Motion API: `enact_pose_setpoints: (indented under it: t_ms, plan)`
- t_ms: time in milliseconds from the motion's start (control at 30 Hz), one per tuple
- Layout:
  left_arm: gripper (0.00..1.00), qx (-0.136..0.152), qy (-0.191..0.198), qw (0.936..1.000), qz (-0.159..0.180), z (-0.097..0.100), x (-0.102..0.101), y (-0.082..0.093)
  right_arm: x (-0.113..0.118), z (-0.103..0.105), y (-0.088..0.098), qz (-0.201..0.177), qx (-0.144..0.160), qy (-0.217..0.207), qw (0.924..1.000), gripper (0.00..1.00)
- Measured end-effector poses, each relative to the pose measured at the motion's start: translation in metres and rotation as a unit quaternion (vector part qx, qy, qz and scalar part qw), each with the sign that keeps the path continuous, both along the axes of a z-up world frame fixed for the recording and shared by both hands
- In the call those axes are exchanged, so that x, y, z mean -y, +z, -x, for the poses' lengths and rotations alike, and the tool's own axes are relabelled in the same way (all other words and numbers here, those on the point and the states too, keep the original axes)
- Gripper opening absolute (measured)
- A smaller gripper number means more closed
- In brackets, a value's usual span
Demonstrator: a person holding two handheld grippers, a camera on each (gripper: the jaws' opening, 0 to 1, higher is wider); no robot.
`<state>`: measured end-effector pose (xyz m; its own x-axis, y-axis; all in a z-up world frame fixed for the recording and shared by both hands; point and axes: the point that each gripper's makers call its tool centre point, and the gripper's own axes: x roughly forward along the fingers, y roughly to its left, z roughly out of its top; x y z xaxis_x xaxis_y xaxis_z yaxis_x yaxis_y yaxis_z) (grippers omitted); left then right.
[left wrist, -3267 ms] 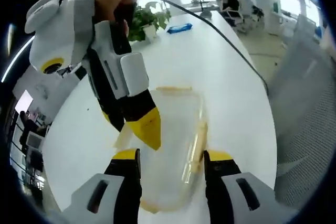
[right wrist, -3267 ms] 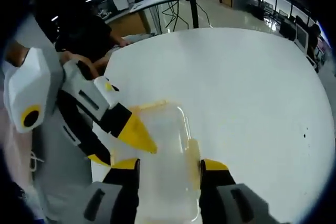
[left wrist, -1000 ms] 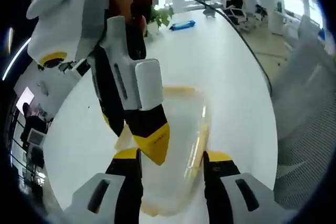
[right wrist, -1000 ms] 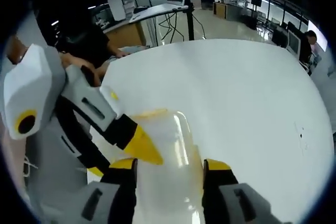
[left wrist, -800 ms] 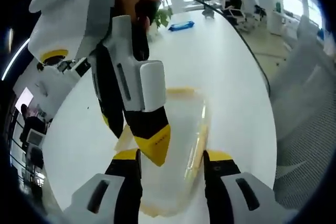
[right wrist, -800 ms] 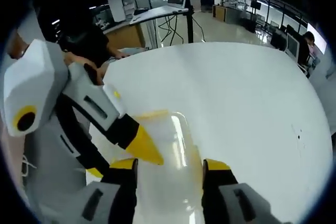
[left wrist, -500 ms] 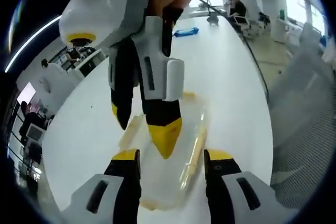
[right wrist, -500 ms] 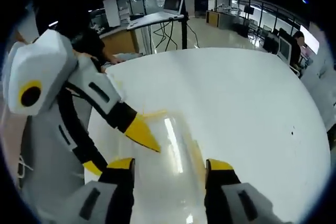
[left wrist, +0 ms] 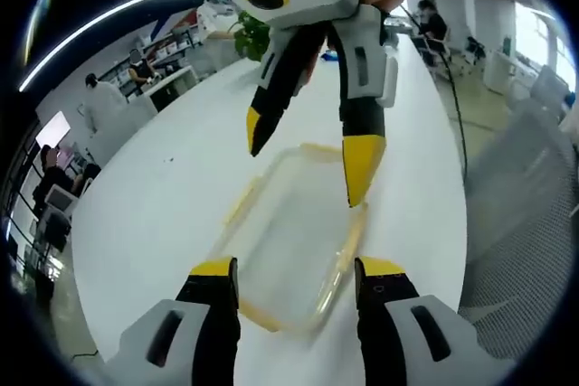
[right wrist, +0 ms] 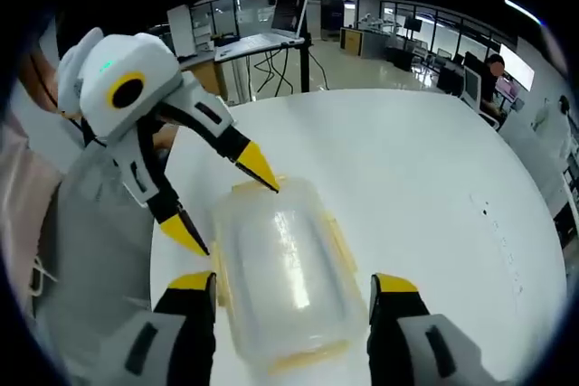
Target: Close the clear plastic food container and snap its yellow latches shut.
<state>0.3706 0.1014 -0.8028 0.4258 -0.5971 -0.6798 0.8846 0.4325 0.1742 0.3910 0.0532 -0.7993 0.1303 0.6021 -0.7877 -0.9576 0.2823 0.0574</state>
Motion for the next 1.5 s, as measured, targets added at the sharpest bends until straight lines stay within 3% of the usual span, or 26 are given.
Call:
enact_pose_setpoints:
  t_ms: [167, 467, 733, 833, 1000, 1500]
  plan:
    - [0.49, -0.004, 0.0, 1.0, -0.006, 0.002, -0.003, -0.003, 0.007, 0.006, -0.003, -0.003, 0.001, -0.012, 0.9999, 0.68]
    - [0.49, 0.0, -0.002, 0.9998, -0.019, -0.001, -0.013, -0.009, 0.024, 0.013, -0.014, 0.024, 0.018, 0.0, 0.9996, 0.69]
    - [0.47, 0.021, -0.023, 0.9987, -0.04, -0.005, -0.016, -0.013, 0.032, 0.012, -0.024, 0.046, 0.034, 0.01, 0.9983, 0.68]
    - [0.47, 0.022, -0.025, 0.9986, -0.041, -0.005, -0.016, -0.013, 0.033, 0.008, -0.024, 0.049, 0.047, 0.01, 0.9977, 0.64]
    - [0.43, 0.038, -0.049, 0.9967, -0.053, -0.006, -0.012, -0.014, 0.033, 0.004, -0.023, 0.049, 0.04, 0.01, 0.998, 0.64]
    - [0.43, 0.039, -0.036, 0.9977, -0.041, -0.034, -0.008, -0.013, 0.035, -0.019, -0.024, 0.05, 0.046, 0.005, 0.9977, 0.64]
